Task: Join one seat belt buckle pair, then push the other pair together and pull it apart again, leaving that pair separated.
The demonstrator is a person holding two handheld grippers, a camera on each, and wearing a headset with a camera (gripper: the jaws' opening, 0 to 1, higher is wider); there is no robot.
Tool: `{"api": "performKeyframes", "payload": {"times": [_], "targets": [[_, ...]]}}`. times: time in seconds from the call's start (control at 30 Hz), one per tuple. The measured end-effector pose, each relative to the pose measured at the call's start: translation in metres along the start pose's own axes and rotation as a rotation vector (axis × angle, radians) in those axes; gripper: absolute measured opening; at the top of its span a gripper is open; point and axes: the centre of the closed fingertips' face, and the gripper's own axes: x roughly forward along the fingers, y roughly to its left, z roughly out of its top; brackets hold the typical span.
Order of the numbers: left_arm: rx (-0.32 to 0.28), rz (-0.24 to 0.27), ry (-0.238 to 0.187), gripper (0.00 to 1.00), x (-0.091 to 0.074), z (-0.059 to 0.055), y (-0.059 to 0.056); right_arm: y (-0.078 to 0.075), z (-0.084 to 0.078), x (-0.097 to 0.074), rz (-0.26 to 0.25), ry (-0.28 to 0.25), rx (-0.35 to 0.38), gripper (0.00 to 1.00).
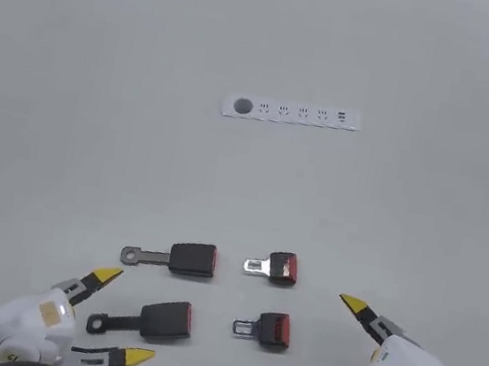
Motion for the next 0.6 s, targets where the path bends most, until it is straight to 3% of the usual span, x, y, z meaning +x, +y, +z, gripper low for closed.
{"api": "performKeyframes", "payload": {"times": [0.6], "targets": [[0.129,-0.125,0.126,0.58,0.016,-0.004,-0.011,0.011,-0.002,0.015,0.127,0.056,-0.138,0.58]]}}
